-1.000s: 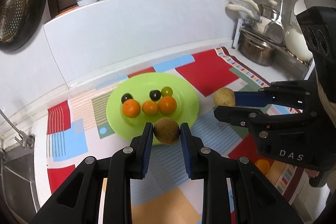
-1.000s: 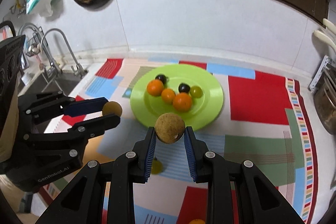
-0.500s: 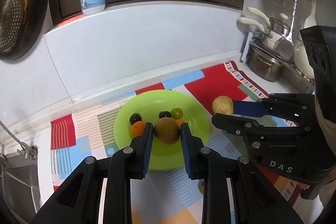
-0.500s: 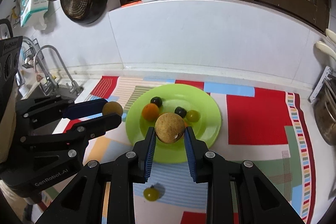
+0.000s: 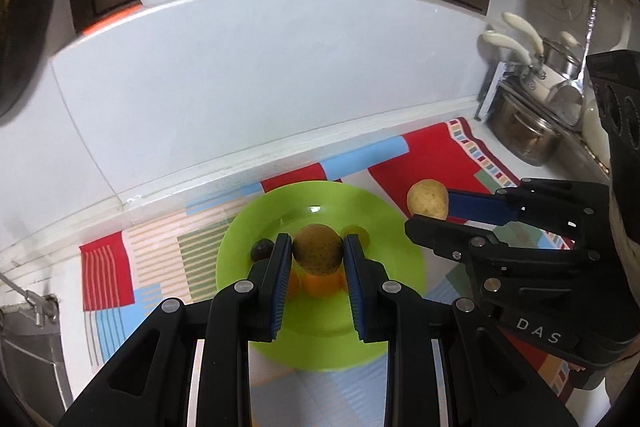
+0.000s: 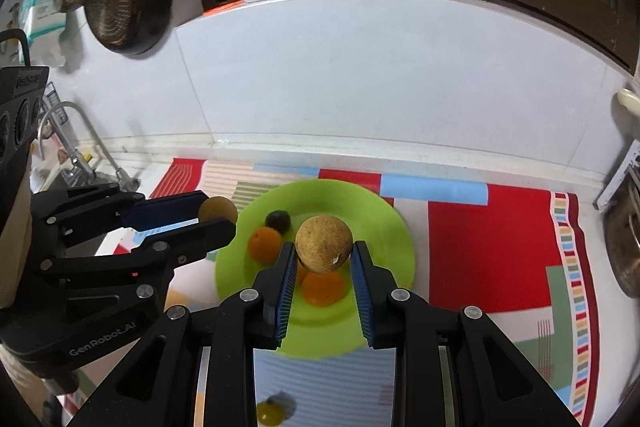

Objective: Organize fruits
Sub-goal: 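Carry both brown speckled fruits over the green plate, then open both grippers to drop the brown fruits onto the plate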

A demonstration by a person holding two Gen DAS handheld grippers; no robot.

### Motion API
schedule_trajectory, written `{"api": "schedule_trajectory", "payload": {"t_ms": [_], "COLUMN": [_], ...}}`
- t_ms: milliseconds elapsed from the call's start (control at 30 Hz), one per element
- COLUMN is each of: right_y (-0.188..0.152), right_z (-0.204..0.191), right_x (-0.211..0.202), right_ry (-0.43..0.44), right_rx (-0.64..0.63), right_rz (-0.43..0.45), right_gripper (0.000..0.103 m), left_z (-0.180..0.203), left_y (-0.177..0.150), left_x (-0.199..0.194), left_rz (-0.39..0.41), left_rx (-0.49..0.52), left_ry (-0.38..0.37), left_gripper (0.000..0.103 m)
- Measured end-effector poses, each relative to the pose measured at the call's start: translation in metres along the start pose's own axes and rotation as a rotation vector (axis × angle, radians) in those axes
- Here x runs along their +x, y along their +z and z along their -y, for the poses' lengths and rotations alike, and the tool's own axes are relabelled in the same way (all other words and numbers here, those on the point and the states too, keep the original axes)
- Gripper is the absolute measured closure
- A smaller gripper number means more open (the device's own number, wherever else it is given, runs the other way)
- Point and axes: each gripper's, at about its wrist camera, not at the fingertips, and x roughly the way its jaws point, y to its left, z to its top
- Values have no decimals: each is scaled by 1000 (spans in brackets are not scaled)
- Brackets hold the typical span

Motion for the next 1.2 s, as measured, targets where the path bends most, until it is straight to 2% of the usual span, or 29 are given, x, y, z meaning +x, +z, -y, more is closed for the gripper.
{"api": "schedule_trajectory", "payload": {"t_ms": [267,733,833,967,1033,1200], "right_y": [11,15,15,14,13,7], "right_z": [11,27,28,29,30,27], "right_x": [41,96,100,99,95,70], "right_ry": [-7,-7,-12,-27,-40,-63], "right_rx": [14,35,34,24,22,25], "right_rz": [-48,-134,-138,-148,-146,-113], "right_gripper": [74,74,74,72,67,67], "left_z": [-11,-25,-25,-25,-25,-22], "left_y": [10,15,15,16,15,10], "left_x": [47,95,95,83,76,47], "left_rz": [-81,-152,-143,-109,-94,-48], "left_rx": [-17,-38,-38,-30,-26,-16], "left_ry": [-10,5,14,45,52,75], "left_gripper": [76,76,69,67,66,62]}}
